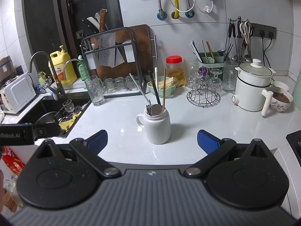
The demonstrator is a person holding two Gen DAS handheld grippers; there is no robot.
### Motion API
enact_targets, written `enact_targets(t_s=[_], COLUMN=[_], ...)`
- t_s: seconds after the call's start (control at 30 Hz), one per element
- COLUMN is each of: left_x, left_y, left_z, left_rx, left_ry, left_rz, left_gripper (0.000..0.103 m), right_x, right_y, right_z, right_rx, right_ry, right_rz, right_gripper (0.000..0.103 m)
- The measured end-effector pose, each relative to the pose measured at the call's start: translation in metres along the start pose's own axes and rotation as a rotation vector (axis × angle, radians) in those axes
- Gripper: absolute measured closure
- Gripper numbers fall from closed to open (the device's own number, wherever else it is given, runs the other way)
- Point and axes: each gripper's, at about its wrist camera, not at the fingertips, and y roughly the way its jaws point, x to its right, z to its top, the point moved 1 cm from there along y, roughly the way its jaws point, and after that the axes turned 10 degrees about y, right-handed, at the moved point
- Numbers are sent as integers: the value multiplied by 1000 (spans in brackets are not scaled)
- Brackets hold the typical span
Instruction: Organize utensils
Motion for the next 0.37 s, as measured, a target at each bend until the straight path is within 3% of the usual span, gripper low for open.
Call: enact_targets(t_s=[0.37], left_x=[-1], left_y=[0], left_z=[-4], left_rx=[-7], left_ry=[9], left_rz=[-4], left_gripper=[5], right_x=[0], right_y=[-1], right_z=[-4], right_rx=[5], right_ry=[4], right_rz=[-3], right_gripper=[0])
